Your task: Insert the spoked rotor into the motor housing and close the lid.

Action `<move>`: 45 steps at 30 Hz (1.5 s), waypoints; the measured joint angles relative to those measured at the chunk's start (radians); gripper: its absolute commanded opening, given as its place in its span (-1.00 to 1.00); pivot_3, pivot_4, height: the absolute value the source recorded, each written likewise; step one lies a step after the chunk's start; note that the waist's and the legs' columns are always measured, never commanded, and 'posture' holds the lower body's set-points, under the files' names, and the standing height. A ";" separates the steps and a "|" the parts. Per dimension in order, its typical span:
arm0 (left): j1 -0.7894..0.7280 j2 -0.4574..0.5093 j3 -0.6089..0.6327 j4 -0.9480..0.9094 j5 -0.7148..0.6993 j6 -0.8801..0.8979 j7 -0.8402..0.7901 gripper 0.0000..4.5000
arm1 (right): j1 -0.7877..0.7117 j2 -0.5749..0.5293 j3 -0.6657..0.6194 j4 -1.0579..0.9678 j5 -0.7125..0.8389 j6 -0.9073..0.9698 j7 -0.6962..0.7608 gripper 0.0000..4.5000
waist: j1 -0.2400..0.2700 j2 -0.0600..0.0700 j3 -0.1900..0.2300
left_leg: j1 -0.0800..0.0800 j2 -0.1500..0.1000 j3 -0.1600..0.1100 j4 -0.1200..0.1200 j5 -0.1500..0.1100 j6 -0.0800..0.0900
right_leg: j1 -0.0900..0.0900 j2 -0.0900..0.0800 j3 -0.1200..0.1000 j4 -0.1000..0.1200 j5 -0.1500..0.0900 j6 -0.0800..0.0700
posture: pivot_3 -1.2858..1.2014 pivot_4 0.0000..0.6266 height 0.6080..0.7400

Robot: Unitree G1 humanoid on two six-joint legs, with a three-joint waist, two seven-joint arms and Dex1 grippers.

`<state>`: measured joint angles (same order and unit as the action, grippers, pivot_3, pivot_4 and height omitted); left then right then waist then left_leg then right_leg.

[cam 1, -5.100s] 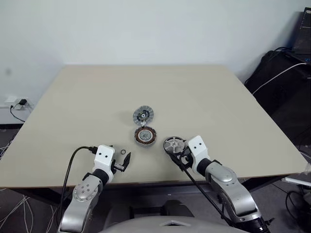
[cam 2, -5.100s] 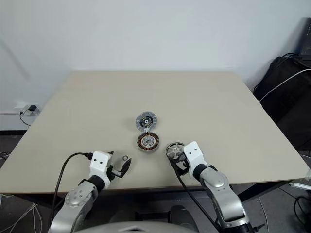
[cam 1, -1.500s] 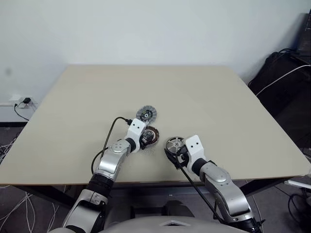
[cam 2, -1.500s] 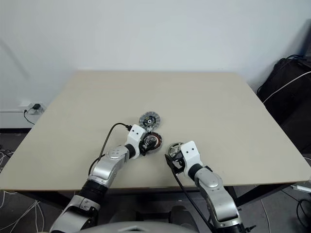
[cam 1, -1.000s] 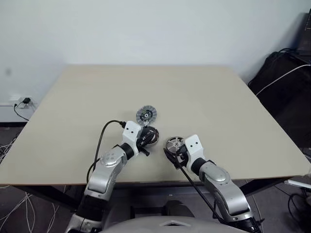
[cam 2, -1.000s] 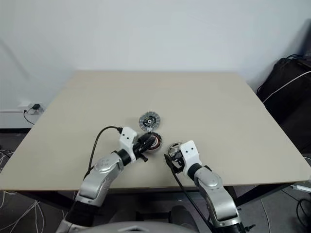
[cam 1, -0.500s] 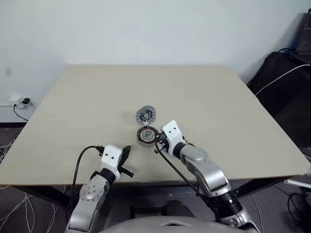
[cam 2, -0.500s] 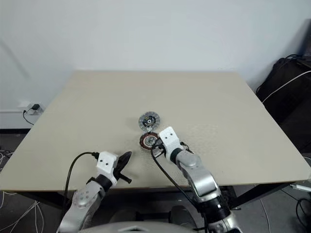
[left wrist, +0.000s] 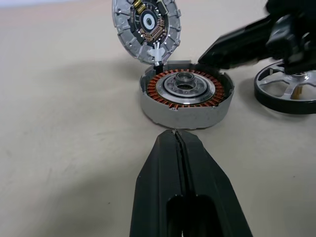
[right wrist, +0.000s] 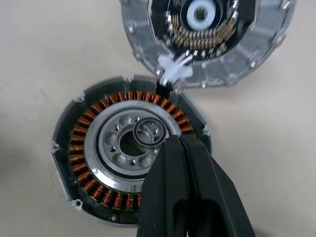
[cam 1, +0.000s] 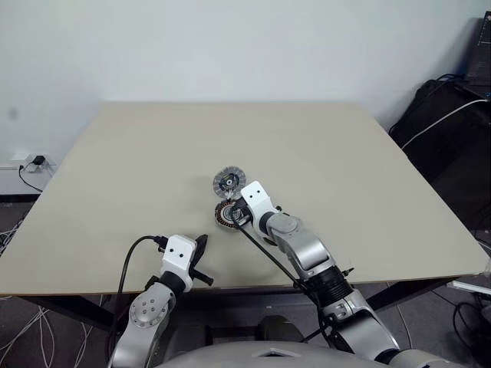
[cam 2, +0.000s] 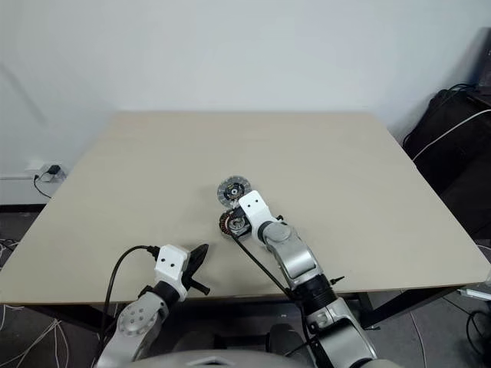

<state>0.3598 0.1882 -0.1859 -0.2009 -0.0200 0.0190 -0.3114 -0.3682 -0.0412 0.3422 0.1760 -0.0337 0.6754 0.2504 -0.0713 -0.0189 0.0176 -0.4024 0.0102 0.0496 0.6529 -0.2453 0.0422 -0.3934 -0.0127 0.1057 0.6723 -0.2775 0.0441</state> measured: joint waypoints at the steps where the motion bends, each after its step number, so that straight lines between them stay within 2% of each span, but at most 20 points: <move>1: 0.000 0.001 0.000 0.001 0.000 -0.002 0.000 -0.98 | -0.009 0.005 0.000 0.017 0.000 -0.007 -0.001 -0.99 | -0.001 0.000 0.000 | 0.000 0.000 0.000 0.000 0.000 0.000 | 0.000 0.000 0.000 0.000 0.000 0.000 | 0.03 -1.00 1.00; 25: 0.007 -0.006 0.001 0.011 -0.005 -0.005 -0.009 -0.98 | -0.166 0.046 -0.005 0.288 -0.040 -0.123 0.024 -0.99 | -0.011 0.002 0.001 | 0.000 0.000 0.000 0.000 0.000 0.000 | 0.000 0.001 0.000 0.000 0.001 0.001 | 0.03 -1.00 1.00; 37: 0.010 -0.008 0.002 0.032 -0.011 -0.003 -0.012 -0.98 | -0.121 0.014 0.028 0.212 -0.044 -0.114 0.124 -0.99 | -0.012 0.002 0.001 | 0.000 0.000 0.000 0.000 0.000 0.000 | 0.000 0.001 0.000 0.000 0.001 0.001 | 0.03 -1.00 1.00; 45: 0.010 -0.007 0.002 0.035 -0.022 -0.002 -0.016 -0.98 | -0.090 0.002 0.044 0.162 -0.067 -0.105 0.129 -0.99 | -0.012 0.002 0.001 | 0.000 0.000 -0.001 0.000 0.000 0.000 | 0.000 0.000 0.000 0.000 0.000 0.001 | 0.03 -1.00 1.00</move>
<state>0.3697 0.1814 -0.1842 -0.1658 -0.0418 0.0172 -0.3274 -0.4582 -0.0391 0.3864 0.3376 -0.1005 0.5704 0.3797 -0.0838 -0.0166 0.0188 -0.4022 0.0101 0.0489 0.6529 -0.2453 0.0421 -0.3931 -0.0123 0.1054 0.6727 -0.2771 0.0446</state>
